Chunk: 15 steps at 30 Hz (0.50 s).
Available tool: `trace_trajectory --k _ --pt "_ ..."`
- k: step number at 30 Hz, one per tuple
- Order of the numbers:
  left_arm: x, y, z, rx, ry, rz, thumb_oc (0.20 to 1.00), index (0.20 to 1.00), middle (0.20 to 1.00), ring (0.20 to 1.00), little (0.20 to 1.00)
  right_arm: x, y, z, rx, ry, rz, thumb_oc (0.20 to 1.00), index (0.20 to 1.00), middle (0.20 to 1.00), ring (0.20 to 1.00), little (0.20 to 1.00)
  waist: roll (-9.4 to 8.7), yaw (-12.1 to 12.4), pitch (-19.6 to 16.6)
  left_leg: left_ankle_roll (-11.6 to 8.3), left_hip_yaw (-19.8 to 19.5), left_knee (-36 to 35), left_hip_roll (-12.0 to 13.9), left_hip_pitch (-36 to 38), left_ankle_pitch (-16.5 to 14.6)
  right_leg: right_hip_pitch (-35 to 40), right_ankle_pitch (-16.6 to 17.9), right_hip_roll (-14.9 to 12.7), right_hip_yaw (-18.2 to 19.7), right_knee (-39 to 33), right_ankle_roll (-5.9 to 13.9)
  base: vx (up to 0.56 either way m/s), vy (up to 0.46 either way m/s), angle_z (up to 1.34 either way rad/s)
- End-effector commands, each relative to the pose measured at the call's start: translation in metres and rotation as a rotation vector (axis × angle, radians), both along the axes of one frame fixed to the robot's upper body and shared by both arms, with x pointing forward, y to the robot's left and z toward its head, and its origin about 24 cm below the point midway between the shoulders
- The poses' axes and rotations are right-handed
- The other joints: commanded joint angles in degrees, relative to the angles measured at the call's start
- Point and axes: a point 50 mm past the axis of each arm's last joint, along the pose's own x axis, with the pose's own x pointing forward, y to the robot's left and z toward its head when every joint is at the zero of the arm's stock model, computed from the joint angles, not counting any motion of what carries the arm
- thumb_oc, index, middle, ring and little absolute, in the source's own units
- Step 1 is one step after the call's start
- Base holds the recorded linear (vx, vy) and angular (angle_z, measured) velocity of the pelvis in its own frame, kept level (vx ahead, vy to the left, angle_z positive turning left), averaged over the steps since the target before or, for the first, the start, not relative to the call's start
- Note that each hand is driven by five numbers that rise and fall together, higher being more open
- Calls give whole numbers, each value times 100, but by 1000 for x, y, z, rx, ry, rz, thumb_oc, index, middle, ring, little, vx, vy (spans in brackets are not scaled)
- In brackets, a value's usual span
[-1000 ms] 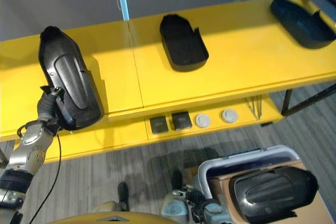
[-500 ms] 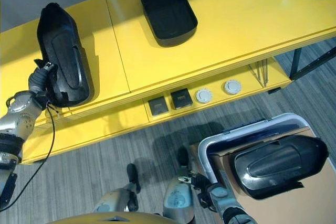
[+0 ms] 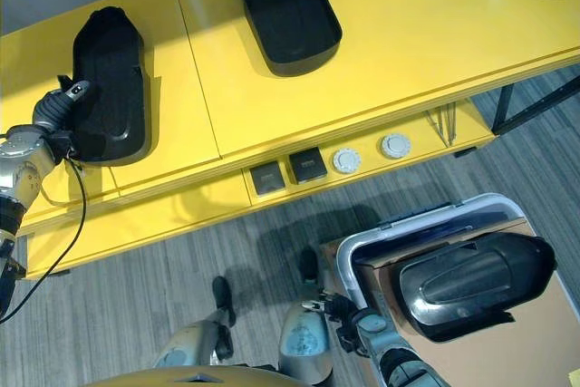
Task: Move parts from the plastic box to the shelf.
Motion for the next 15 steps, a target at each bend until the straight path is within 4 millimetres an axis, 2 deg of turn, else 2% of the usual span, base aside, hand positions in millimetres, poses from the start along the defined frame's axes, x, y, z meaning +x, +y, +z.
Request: trace_trajectory --k 1,4,9,11,15 --pt "-7 31 -16 104 160 175 1000 1000 1000 1000 1000 -6 18 -8 60 52 27 1000 1000 1000 1000 1000 -8 -79 -132 -8 -17 -6 197 -117 -85 98 -583 -267 178 300 219 -8 -45 2" --pt "-10 36 -24 140 202 209 1000 1000 1000 1000 1000 -14 20 -13 75 84 6 1000 1000 1000 1000 1000 -45 -44 -280 -18 -29 -6 251 -1 -86 253 -622 -232 124 275 203 23 -65 0" --pt "-8 29 -33 149 219 215 1000 1000 1000 1000 1000 -31 25 -22 73 151 3 1000 1000 1000 1000 1000 -94 9 -608 -38 -2 -6 320 231 -118 586 -666 -179 24 158 195 50 -63 2" --pt "-6 24 -33 154 221 246 1000 1000 1000 1000 1000 -41 27 -27 20 192 122 1000 1000 1000 1000 1000 -122 59 -831 -44 26 -6 362 388 -145 792 -701 -156 -62 117 191 72 -95 6" --pt "-1 14 -33 190 242 219 1000 1000 1000 1000 1000 -48 39 -31 38 227 181 1000 1000 1000 1000 1000 -184 161 -1097 -59 65 -6 422 556 -191 1028 -767 -121 -210 87 182 29 -90 11"
